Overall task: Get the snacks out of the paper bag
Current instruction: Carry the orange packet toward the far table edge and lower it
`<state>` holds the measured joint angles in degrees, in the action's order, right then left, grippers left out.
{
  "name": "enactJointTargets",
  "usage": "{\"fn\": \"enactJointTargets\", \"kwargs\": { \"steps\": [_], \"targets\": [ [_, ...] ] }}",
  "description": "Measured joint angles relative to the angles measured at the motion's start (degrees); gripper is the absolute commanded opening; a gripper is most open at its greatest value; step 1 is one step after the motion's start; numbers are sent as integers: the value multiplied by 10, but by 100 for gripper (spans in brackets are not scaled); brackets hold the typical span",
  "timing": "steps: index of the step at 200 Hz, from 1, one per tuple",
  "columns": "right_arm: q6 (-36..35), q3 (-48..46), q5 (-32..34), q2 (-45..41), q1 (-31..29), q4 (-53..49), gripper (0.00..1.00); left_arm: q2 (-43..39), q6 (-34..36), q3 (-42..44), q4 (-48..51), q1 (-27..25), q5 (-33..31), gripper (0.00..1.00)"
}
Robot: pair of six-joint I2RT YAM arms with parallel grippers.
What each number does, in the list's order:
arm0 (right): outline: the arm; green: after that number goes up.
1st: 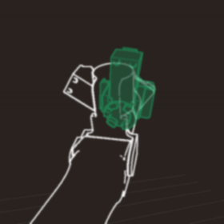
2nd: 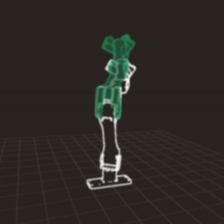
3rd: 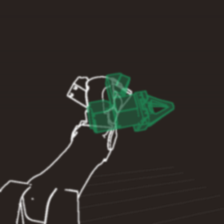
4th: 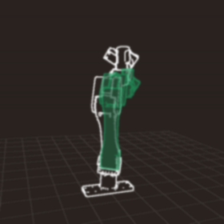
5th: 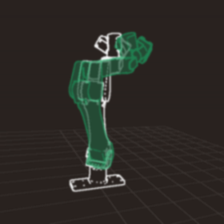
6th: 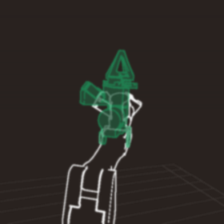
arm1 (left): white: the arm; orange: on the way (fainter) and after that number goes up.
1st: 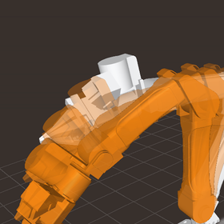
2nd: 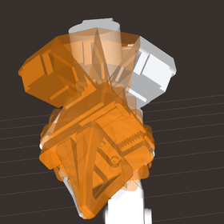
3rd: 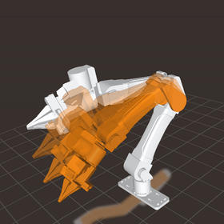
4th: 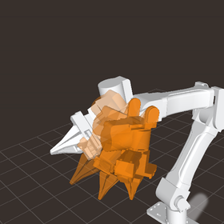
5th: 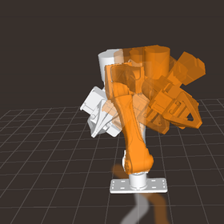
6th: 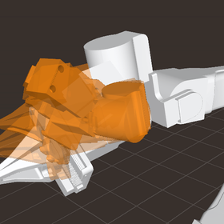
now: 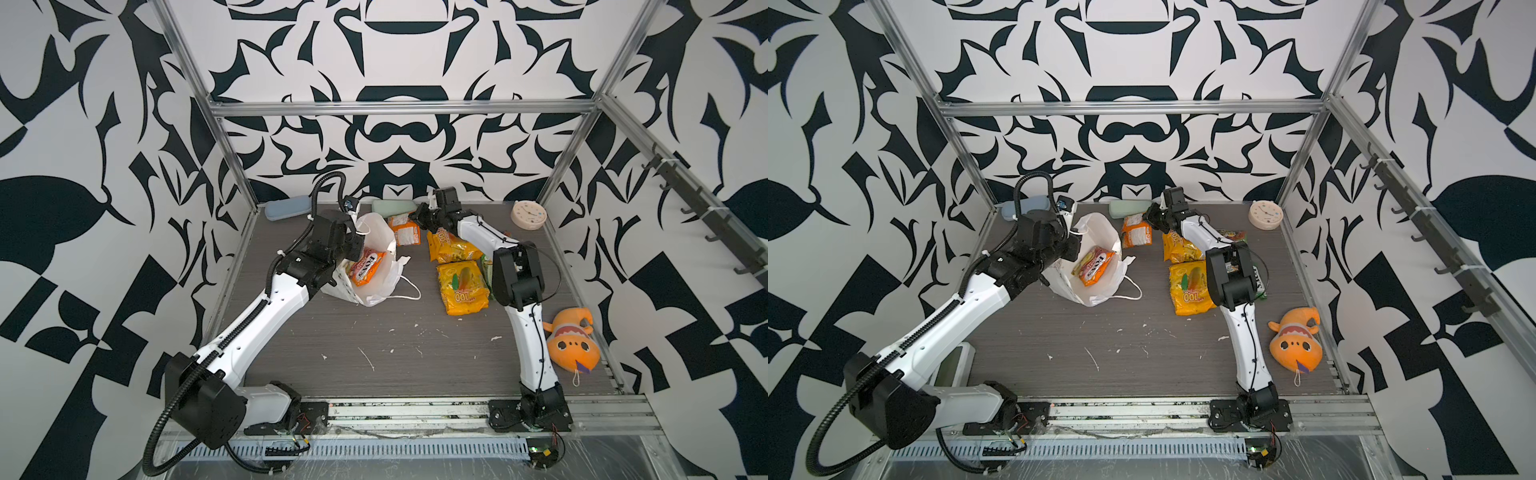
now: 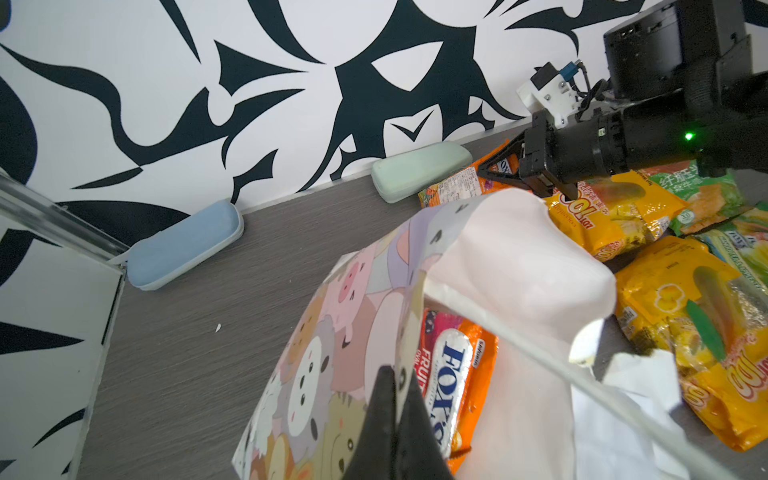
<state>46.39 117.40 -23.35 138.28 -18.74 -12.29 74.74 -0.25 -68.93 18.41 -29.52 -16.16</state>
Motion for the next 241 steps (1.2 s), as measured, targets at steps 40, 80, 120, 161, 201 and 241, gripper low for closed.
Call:
{"fn": "enactJointTargets", "kwargs": {
  "steps": [40, 80, 120, 161, 201, 241],
  "targets": [
    [-36, 68, 23, 36, 0, -76, 0, -7, -2, 2, 14, 7, 9, 0],
    [-89, 141, 50, 60, 0, -165, 41, -19, 2, 2, 16, 7, 33, 0],
    [-137, 164, 94, 47, 0, -222, 48, -19, 2, 2, 18, 7, 58, 0],
    [-183, 203, 125, 5, 0, -266, 48, -19, 2, 1, 24, 7, 70, 0],
    [-221, 206, 131, -59, -10, -269, 50, -19, 2, -4, 24, 7, 70, 0],
    [-252, 276, 162, -3, -49, -295, 65, -19, 0, -4, 23, 7, 71, 0]
  ]
}}
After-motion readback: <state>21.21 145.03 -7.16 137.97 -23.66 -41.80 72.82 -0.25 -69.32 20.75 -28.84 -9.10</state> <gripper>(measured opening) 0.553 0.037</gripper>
